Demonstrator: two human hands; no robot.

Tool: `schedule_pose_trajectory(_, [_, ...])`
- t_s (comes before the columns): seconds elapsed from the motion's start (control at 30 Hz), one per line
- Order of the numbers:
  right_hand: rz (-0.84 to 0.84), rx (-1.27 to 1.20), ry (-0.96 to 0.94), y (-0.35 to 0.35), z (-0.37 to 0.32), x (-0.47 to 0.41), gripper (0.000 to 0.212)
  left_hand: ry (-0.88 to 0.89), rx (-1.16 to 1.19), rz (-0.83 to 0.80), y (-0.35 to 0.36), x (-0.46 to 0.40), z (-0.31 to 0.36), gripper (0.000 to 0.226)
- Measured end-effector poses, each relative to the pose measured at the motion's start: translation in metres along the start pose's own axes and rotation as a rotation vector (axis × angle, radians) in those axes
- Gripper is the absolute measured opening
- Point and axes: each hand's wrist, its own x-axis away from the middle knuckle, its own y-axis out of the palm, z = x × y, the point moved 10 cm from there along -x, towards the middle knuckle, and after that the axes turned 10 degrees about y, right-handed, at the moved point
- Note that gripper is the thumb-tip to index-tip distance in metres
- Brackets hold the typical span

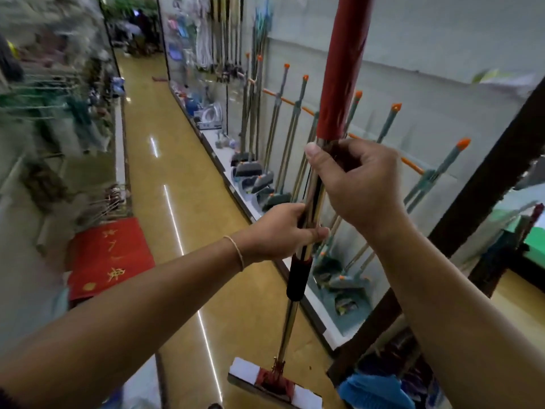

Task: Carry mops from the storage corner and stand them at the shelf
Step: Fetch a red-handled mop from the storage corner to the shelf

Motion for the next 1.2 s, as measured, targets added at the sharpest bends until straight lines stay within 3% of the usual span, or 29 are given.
schedule_pose_trajectory(0.27, [-0.012, -0.051, -0.011, 0.103, 0.020, -0.104, 0.015, 0.018, 0.015, 0.044, -0.112, -0.074, -0.056, 0.018])
schedule_pose_trajectory(0.43, [-0.088, -0.153, -0.033, 0.163, 0.022, -0.153, 0.024, 0.025, -0.028, 0.151, -0.172, -0.100, -0.079, 0.016])
schedule_pose_trajectory(0.63, [-0.151, -0.221, -0.064, 0.233, 0.039, -0.207, 0.020, 0.002, -0.101, 0.278, -0.244, -0.128, -0.115, 0.012])
schedule_pose_trajectory(0.9, [-0.324, -0.368, -0.092, 0.342, 0.079, -0.294, 0.018, -0.070, -0.179, 0.434, -0.333, -0.183, -0.183, 0.010])
schedule_pose_trajectory(1.2, [-0.611, -0.524, -0.143, 0.464, 0.104, -0.402, 0.013, -0.296, -0.193, 0.669, -0.443, -0.243, -0.251, 0.016])
